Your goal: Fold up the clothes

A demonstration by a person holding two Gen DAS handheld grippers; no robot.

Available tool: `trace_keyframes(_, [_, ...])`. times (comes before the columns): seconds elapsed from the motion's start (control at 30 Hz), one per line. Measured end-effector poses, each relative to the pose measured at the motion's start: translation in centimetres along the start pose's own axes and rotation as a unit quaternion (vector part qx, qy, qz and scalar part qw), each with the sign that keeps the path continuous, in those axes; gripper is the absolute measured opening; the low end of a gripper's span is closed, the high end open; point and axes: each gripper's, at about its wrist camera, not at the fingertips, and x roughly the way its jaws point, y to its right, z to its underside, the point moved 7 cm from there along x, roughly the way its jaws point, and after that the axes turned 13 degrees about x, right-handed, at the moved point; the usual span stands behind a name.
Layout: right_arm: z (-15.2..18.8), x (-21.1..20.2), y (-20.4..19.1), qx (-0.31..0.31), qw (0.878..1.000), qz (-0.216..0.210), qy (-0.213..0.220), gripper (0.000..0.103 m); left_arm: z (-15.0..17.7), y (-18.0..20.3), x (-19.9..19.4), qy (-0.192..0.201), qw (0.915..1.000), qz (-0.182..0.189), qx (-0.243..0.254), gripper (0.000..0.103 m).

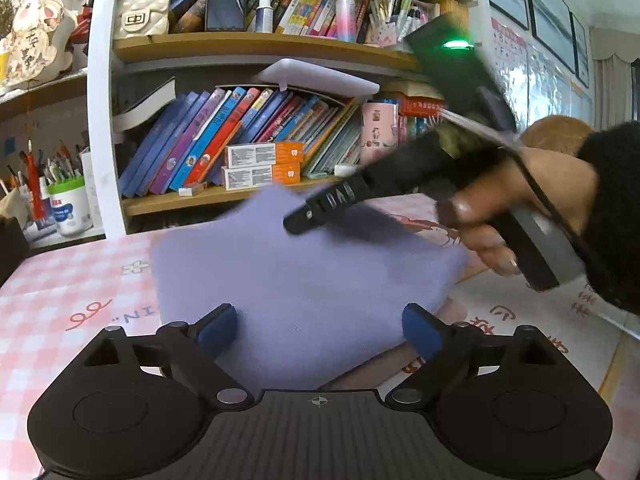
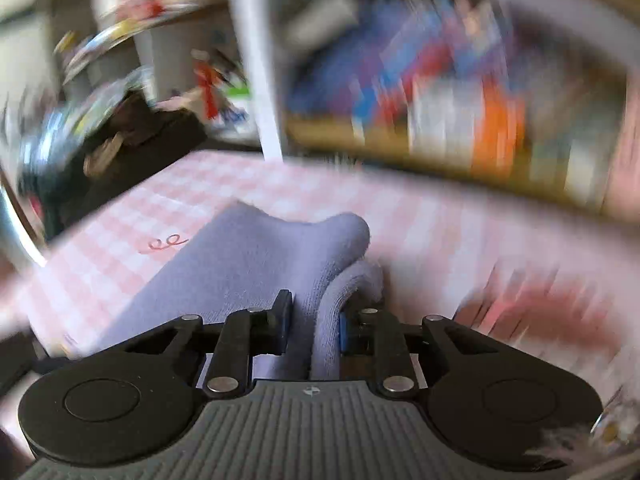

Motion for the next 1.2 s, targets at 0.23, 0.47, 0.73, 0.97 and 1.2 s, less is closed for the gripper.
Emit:
trace_keyframes(0.23, [3.3, 0.1, 0.6, -0.072, 0.995, 0.073, -0.01, 0.045, 0.0, -0.2, -0.1, 0.002, 1.0, 0.001, -0.002, 0.095])
trace_keyframes(0.47, [4.5, -2.1, 6.8, 0.193, 0.978, 0.009, -0.077, 0.053, 0.0, -0.5, -0.3, 0.009, 0.9999, -0.003, -0.01, 0.096])
trace_keyframes(0.73, [6.0, -4.1, 7.5, 0.337, 0.935, -0.058, -0.092, 0.081, -1.1, -2.9, -3.1, 0.065, 0.995, -0.054, -0.053, 0.096])
trace_keyframes(0.97, [6.1, -3.8, 6.9, 0.352, 0.926, -0.078, -0.113, 0.083, 0.9, -7.6, -0.3, 0.01, 0.983, -0.034, -0.18, 0.094])
trace_keyframes(1.2, [6.3, -3.1, 6.1, 0.352, 0.924, -0.09, -0.116, 0.072, 2.7, -8.0, 1.7, -0.018, 0.9726, 0.009, -0.232, 0.093])
